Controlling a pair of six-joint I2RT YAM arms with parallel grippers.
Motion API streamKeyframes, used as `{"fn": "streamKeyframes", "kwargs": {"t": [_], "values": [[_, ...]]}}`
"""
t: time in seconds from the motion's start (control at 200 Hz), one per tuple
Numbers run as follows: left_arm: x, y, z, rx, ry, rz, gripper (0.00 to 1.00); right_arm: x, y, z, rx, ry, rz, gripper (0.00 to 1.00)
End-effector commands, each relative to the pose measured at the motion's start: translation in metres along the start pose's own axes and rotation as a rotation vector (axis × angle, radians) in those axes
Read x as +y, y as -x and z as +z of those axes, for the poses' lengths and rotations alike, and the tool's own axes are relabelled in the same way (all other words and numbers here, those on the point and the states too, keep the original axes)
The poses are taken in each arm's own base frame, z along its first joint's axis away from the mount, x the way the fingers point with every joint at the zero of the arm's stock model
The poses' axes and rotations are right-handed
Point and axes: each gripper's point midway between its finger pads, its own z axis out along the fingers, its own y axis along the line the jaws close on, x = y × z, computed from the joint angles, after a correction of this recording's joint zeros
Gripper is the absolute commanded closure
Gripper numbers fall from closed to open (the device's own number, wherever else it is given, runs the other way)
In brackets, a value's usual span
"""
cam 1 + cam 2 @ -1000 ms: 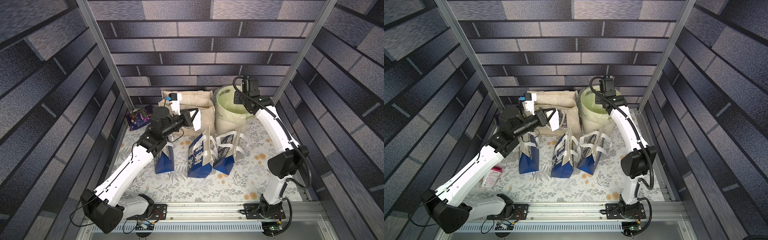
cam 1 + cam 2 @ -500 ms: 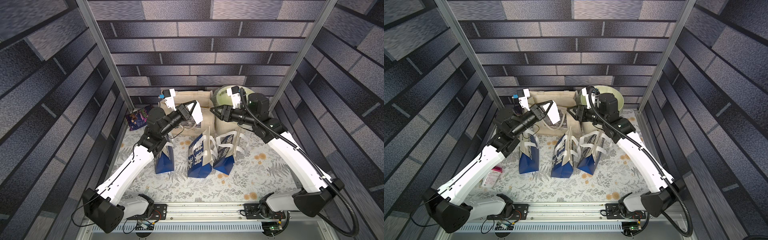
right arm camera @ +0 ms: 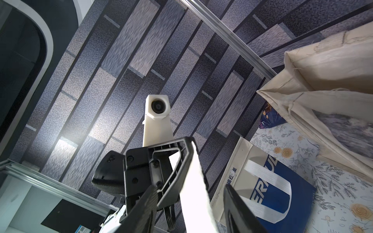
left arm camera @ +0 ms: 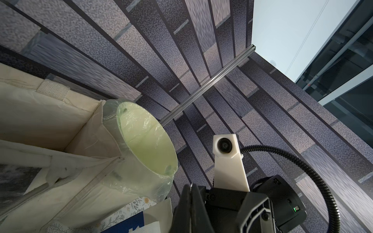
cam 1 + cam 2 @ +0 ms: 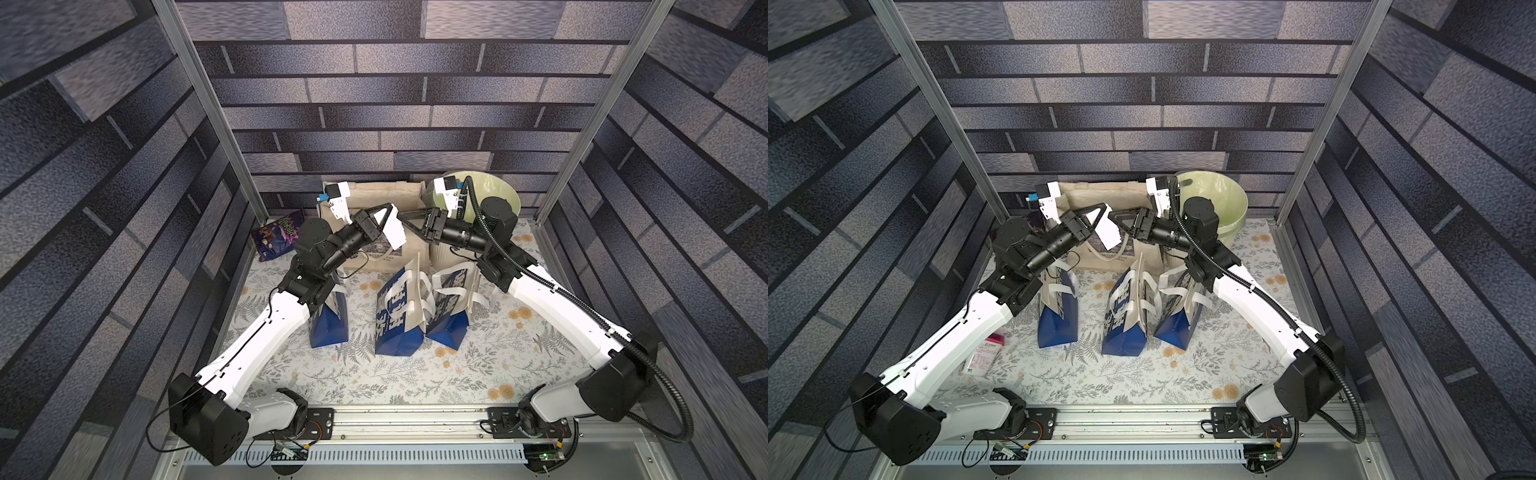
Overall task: Shred takeout receipts and throw away
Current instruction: Shred the takeout receipt.
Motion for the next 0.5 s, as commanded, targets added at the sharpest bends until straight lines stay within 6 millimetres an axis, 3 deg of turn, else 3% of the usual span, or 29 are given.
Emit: {"fn": "streamKeyframes", "kwargs": {"t": [0.0, 0.27, 0.386, 0.496], "values": [[-0.011, 0.009, -0.007, -0.037, -0.032, 0.000, 1.00, 0.016, -0.007, 0.008, 0.030, 0.057, -0.024, 0.51], [-0.017, 0.016, -0.011, -0.067, -0.059, -0.011, 1.00, 0.001, -0.015, 0.005, 0.036, 0.004, -0.020, 0.47], [-0.018, 0.017, -0.011, -0.080, -0.068, -0.019, 1.00, -0.002, -0.019, 0.006, 0.049, -0.002, -0.009, 0.54], [-0.016, 0.018, -0.011, -0.087, -0.067, -0.026, 1.00, 0.000, -0.019, 0.005, 0.041, 0.005, -0.015, 0.68]]}}
